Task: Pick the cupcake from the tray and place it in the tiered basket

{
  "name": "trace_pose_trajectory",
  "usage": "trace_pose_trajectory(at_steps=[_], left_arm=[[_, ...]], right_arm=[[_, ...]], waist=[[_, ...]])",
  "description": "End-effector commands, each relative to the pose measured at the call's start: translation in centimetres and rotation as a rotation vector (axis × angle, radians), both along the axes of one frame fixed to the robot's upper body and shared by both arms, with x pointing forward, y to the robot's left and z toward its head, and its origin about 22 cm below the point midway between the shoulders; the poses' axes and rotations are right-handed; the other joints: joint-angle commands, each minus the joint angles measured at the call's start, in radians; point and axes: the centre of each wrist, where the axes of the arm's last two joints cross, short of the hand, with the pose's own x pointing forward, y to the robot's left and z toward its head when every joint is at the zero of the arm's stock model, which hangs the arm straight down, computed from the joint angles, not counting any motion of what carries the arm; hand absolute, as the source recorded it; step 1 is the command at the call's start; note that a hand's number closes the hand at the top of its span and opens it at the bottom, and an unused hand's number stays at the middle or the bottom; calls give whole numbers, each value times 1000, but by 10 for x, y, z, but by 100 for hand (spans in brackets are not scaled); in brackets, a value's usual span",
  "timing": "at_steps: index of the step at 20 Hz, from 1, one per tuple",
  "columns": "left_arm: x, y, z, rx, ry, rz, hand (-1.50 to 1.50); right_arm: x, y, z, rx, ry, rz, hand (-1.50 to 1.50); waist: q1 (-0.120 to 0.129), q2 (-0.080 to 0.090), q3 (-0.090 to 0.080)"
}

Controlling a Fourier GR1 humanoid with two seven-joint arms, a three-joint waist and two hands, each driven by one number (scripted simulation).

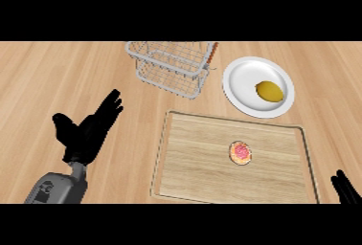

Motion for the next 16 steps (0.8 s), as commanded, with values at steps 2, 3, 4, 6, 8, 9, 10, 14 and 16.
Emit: trace_pose_trajectory(at_steps=[2, 3, 4, 6, 8, 9, 10, 14, 16], left_arm=[[2, -10, 3, -6, -15, -32, 0], [5, -18, 4, 15, -22, -27, 0], [4, -3, 9, 2, -11, -17, 0], [9, -13, 8, 5, 0, -28, 0], [9, -1, 9, -5, -9, -40, 0], [1, -10, 5, -8, -5, -26, 0], [3, -11, -9, -8, 11, -15, 0], [3, -3, -12, -1, -5, -7, 0], [2, -8, 0, -4, 13, -17, 0]], right_arm=[[7, 39, 26, -10, 60, -65, -150], [7, 46, 25, -38, 94, -80, -150], [11, 49, 23, -56, 130, -129, -150], [13, 70, 16, -109, 168, -129, -150], [25, 84, 22, -139, 202, -184, -150], [35, 94, 22, -150, 222, -204, -150], [31, 105, 26, -174, 249, -197, -150], [45, 144, 22, -186, 281, -184, -150], [60, 150, 12, -180, 327, -171, -150]], waist=[[32, 5, 2], [23, 3, 3], [31, 2, 3], [19, 0, 4], [21, -2, 6], [33, -1, 6], [17, -1, 5], [5, -6, 10], [7, -6, 11]])
